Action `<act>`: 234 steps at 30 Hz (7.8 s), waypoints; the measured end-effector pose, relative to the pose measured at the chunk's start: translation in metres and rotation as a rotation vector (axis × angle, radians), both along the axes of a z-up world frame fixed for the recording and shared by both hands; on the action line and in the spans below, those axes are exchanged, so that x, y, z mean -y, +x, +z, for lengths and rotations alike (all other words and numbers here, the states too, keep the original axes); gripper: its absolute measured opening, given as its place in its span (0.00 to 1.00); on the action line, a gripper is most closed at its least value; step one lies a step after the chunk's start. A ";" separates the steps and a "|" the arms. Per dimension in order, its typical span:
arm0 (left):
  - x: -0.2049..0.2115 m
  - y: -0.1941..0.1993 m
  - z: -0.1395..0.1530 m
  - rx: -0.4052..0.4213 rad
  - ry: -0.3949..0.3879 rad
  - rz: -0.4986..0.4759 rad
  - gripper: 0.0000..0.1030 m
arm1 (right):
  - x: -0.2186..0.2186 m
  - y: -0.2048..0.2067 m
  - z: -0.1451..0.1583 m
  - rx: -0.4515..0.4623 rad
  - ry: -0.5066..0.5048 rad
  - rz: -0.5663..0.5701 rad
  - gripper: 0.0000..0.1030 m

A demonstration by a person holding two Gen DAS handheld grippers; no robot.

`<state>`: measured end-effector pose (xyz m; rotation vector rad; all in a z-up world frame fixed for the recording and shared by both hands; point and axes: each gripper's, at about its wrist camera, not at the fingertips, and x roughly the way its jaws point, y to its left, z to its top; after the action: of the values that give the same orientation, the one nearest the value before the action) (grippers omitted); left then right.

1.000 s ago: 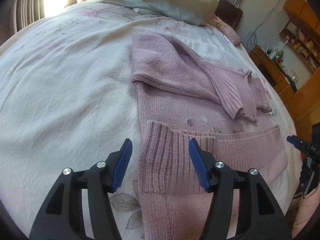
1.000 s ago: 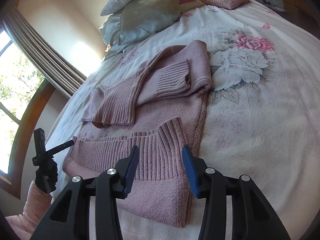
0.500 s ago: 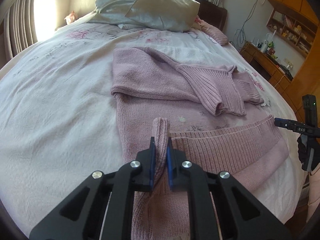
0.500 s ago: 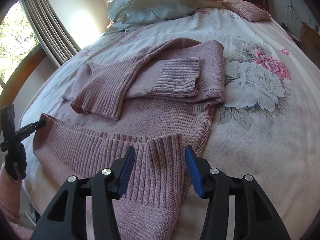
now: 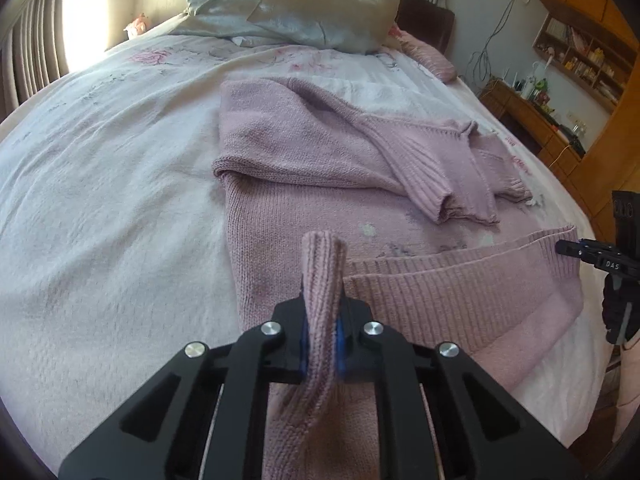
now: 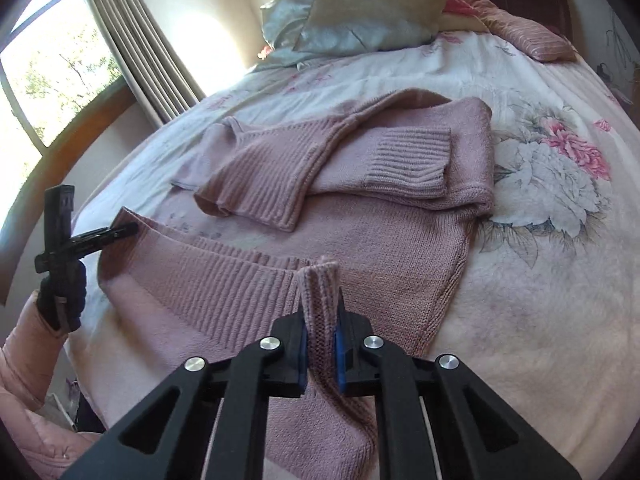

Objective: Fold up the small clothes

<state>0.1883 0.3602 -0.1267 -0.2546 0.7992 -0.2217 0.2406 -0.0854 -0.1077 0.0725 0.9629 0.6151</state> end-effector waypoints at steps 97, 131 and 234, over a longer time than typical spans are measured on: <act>-0.027 0.044 -0.009 -0.140 0.054 0.158 0.30 | 0.054 0.044 -0.036 -0.278 0.143 -0.269 0.27; 0.070 0.157 -0.023 -0.150 -0.070 -0.029 0.34 | 0.069 0.128 -0.102 -0.378 0.441 -0.347 0.18; 0.045 0.218 -0.026 -0.315 -0.792 -0.041 0.45 | -0.150 0.028 0.046 0.000 0.265 0.274 0.14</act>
<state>0.4065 0.3151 -0.1523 -1.0391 1.0004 -0.5442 0.2686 0.0643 -0.0615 0.1778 0.8931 0.9946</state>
